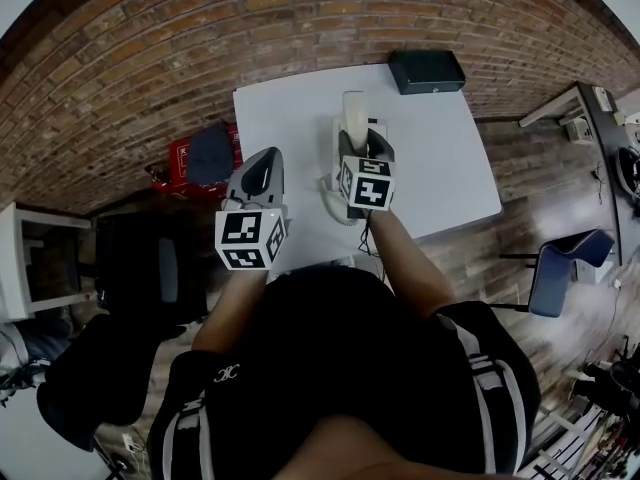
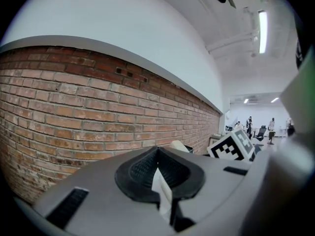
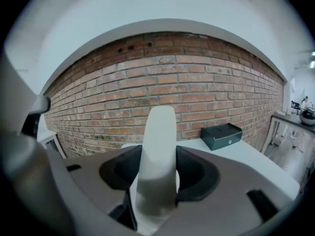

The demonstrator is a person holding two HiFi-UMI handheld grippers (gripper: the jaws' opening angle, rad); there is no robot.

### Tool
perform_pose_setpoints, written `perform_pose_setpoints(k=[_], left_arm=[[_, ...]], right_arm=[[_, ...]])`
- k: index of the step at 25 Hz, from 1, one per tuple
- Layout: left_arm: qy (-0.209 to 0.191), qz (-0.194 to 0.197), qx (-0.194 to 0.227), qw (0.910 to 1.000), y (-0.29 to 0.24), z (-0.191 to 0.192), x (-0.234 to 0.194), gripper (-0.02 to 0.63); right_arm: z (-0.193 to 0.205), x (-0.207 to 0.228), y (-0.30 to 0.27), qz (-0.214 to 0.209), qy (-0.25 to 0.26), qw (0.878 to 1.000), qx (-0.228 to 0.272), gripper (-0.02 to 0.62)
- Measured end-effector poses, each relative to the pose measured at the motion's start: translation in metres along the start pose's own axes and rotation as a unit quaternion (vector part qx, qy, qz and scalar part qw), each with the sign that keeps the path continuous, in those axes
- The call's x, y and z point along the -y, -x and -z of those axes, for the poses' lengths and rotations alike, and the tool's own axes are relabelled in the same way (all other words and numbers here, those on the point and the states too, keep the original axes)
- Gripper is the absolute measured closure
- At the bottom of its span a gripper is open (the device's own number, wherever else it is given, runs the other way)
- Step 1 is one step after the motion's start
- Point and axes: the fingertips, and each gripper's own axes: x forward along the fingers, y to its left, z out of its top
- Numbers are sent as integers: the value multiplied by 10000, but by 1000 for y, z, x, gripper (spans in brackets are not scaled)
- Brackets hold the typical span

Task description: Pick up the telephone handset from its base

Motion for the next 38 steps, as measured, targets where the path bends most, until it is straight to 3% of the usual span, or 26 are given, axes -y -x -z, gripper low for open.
perform_pose_setpoints(k=[7, 14, 20, 38], left_arm=[[-7, 285, -1, 9996, -13, 0, 17, 604], [-93, 515, 70, 9986, -26, -8, 33, 604], [-150, 689, 87, 9975, -35, -11, 44, 604], [-238, 870, -20, 9959, -39, -7, 53, 604]], right_arm=[[-62, 2, 58, 98, 303, 9904, 1342, 391], [-87, 11, 102, 202, 284, 9799, 1965, 391], [-89, 22, 119, 323, 151, 9759, 2153, 393], [-75, 31, 115, 426, -64, 9800, 1944, 392]])
